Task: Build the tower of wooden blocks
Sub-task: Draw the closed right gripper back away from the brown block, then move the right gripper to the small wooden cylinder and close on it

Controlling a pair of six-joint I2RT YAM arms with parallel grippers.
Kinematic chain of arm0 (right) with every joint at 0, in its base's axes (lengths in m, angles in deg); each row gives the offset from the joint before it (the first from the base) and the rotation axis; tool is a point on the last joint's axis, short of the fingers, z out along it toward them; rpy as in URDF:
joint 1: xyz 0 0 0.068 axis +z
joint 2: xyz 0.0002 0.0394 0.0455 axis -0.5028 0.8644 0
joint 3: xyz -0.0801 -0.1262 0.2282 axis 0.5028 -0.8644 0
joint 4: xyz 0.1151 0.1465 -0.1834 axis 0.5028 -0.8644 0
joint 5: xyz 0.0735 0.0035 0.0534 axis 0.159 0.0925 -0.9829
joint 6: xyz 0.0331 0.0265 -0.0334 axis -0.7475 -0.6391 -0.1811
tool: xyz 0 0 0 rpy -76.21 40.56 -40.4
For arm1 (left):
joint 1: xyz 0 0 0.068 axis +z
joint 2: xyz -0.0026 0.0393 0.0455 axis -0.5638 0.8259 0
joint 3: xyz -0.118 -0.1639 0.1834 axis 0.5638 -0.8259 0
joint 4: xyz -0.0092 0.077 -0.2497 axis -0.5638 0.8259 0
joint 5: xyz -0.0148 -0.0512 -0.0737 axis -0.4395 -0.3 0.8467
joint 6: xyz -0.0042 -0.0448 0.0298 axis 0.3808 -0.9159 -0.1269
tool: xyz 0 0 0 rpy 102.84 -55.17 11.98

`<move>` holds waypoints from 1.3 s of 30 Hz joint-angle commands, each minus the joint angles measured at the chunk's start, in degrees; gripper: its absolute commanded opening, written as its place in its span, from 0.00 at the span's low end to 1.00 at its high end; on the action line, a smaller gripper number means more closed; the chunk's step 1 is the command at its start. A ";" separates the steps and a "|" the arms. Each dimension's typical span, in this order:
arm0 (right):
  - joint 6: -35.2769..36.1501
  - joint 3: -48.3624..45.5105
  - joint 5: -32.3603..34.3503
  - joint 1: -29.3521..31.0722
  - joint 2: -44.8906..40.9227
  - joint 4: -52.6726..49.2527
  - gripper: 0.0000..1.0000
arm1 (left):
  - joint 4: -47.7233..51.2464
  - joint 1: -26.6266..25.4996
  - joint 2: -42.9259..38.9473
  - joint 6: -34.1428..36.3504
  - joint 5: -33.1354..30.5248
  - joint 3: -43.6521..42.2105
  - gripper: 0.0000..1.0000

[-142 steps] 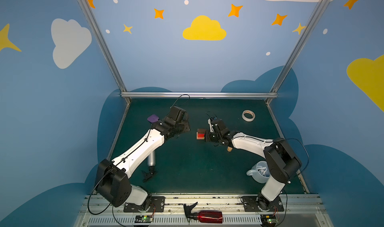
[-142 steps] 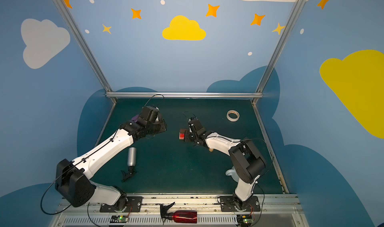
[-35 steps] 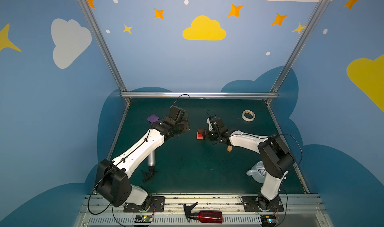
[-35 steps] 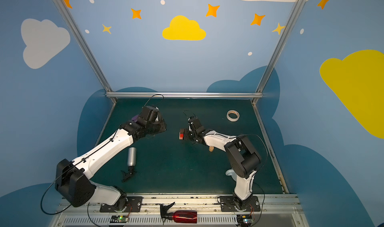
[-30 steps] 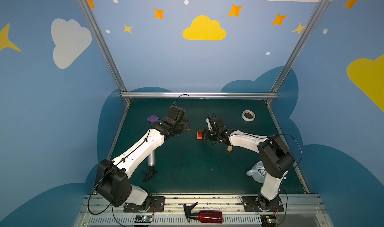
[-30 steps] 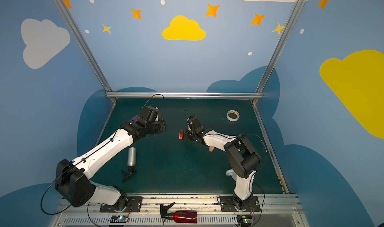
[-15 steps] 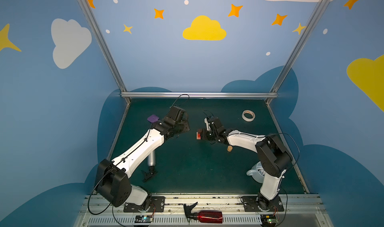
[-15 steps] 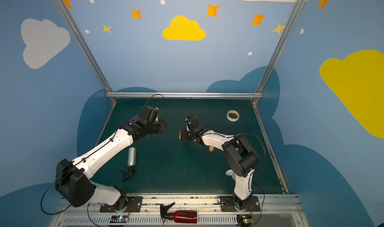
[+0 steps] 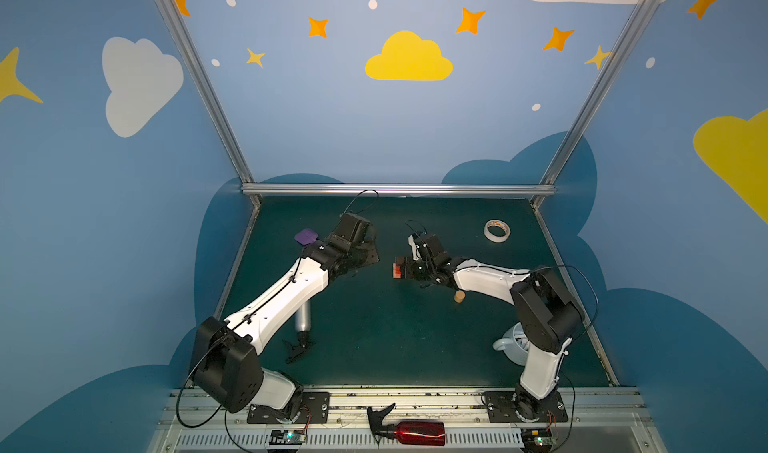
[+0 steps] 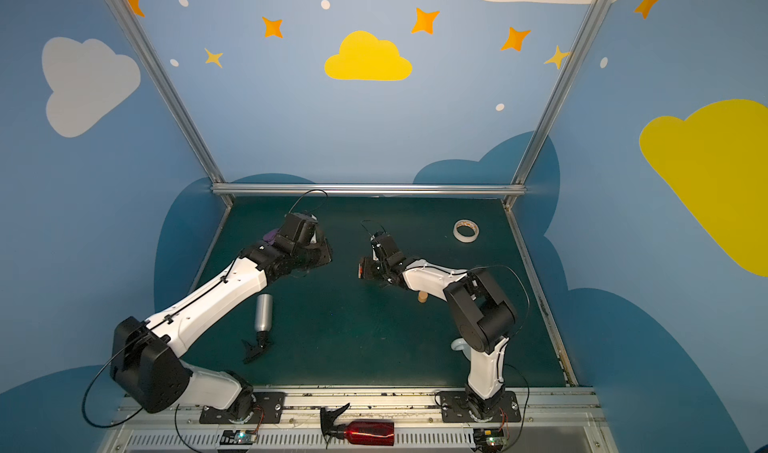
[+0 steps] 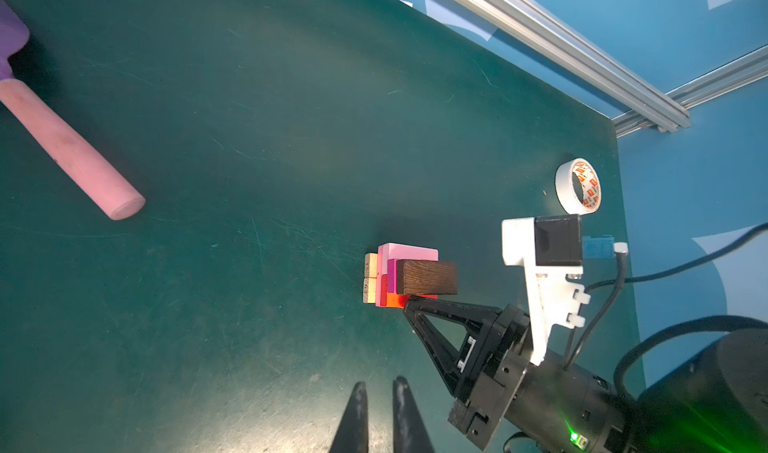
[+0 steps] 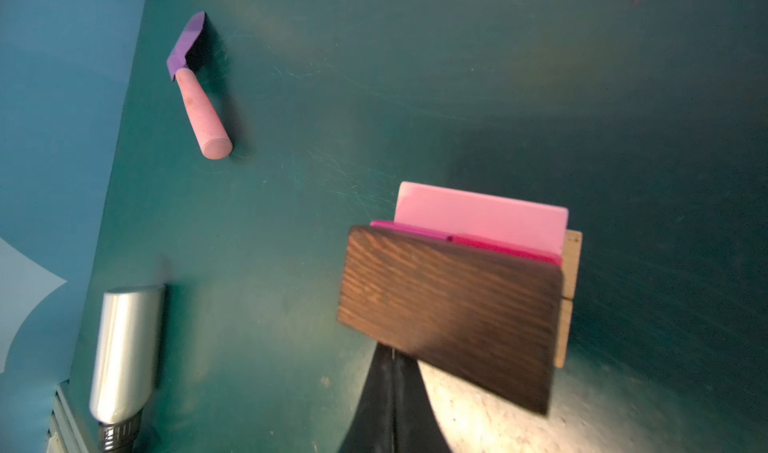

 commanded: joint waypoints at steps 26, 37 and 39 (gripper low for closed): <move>9.97 -2.23 13.45 -1.68 -30.35 -35.73 0.02 | -2.67 1.58 -4.61 0.71 0.41 -3.83 0.15; 11.92 -6.52 13.28 -9.07 -30.45 -45.01 0.56 | -5.23 3.26 -6.43 -0.03 1.19 -7.42 0.31; 12.37 -6.71 12.69 -9.85 -28.72 -45.31 0.62 | -6.19 3.35 -6.83 -0.20 1.42 -8.37 0.36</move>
